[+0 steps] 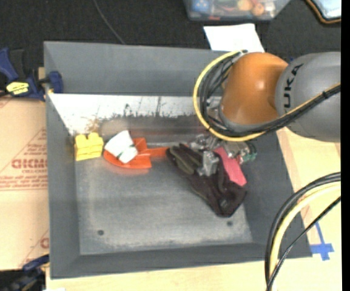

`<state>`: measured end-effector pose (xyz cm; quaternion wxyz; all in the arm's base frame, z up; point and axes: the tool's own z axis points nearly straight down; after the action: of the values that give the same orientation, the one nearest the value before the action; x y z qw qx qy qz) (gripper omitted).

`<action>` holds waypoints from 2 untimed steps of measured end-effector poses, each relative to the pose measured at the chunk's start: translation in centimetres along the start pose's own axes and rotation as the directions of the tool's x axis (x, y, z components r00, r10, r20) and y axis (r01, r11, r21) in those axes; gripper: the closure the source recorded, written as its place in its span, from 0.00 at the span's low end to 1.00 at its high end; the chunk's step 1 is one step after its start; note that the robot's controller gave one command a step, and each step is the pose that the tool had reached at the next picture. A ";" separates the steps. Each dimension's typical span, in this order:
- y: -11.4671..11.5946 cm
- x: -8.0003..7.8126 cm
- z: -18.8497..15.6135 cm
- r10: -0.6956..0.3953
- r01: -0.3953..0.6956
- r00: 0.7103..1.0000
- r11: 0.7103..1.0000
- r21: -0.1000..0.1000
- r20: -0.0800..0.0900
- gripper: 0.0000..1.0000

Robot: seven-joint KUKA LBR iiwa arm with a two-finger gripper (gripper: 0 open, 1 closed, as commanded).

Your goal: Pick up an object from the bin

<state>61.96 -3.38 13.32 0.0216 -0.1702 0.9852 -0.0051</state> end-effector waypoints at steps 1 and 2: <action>-2.9 1.8 3.5 -0.147 0.147 0.989 0.989 -0.003 -0.010 1.00; -3.0 1.0 -7.2 -0.106 0.106 0.994 0.994 0.000 -0.004 1.00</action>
Offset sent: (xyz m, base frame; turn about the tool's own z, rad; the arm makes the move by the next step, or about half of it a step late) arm 0.0019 -0.0269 0.1966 -0.0506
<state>61.72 -6.46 20.54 0.0195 -0.2224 0.9747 -0.0068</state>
